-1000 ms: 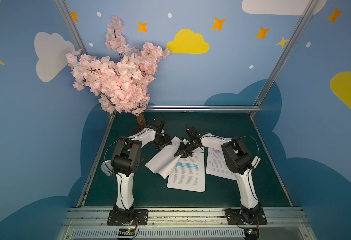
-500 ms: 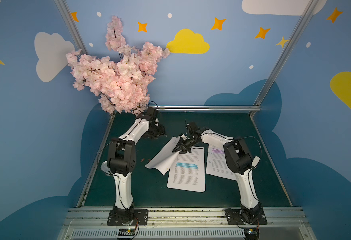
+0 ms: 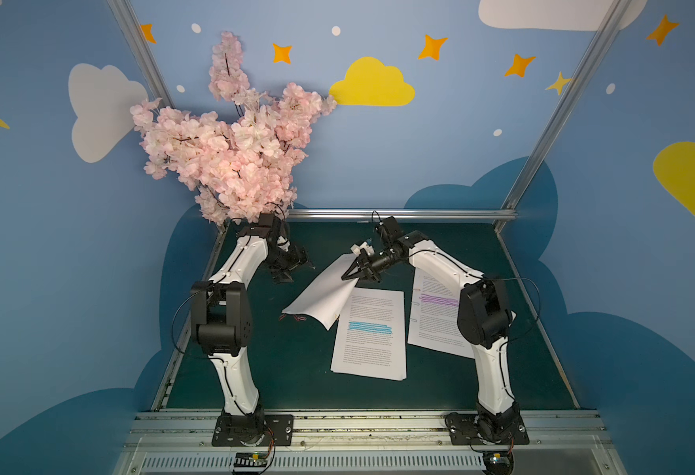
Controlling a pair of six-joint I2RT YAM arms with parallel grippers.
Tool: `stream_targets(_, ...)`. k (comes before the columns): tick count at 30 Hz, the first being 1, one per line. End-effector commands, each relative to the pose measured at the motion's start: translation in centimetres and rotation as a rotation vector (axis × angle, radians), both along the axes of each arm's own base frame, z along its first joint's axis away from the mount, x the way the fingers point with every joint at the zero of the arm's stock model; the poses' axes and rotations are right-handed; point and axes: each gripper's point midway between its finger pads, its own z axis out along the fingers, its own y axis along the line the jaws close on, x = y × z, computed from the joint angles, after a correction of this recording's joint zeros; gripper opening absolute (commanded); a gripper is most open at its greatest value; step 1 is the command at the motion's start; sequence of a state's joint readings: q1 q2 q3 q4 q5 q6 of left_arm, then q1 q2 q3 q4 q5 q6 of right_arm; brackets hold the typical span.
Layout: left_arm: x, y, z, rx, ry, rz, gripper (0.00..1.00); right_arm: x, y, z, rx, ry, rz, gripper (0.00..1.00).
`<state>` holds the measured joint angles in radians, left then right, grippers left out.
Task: Unclip the paperclips from the documents
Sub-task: Adjust the document at the center of the board.
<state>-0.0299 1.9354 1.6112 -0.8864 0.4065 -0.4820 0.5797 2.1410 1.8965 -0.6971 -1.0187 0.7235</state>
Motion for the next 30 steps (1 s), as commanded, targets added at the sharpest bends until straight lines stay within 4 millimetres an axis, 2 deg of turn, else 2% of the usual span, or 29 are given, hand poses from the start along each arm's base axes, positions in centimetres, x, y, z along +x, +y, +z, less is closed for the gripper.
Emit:
stream_targets(1, -1.1, -2.0, 1.9, -0.179, 0.031, 0.029, 0.91, -0.4, -0.1, 4.4, 0.082, -0.041, 0.02, 0.18)
stream_targets(5, -1.5, -3.2, 2.1, -0.305, 0.046, 0.084, 0.92, -0.4, 0.0, 5.2, 0.106, -0.058, 0.029, 0.18)
stream_targets(10, -0.8, -4.7, 3.9, -0.504, 0.023, 0.155, 0.94, -0.2, 0.5, 5.6, 0.147, -0.077, 0.039, 0.17)
stream_targets(13, -0.2, -4.6, 5.3, -0.592, -0.008, 0.206, 0.93, -0.2, 0.6, 5.3, 0.159, -0.074, 0.049, 0.17)
stream_targets(17, 0.4, -3.4, 7.3, -0.676, -0.069, 0.251, 0.92, -0.3, 0.5, 4.7, 0.175, -0.078, 0.065, 0.17)
stream_targets(24, 0.3, -4.2, 9.9, -0.769, -0.149, 0.143, 0.9, -0.2, 0.6, 4.0, 0.205, -0.063, 0.088, 0.17)
stream_targets(30, -0.6, -5.8, 10.5, -0.808, -0.171, 0.038, 0.84, 0.0, 0.5, 3.9, 0.222, -0.063, 0.109, 0.17)
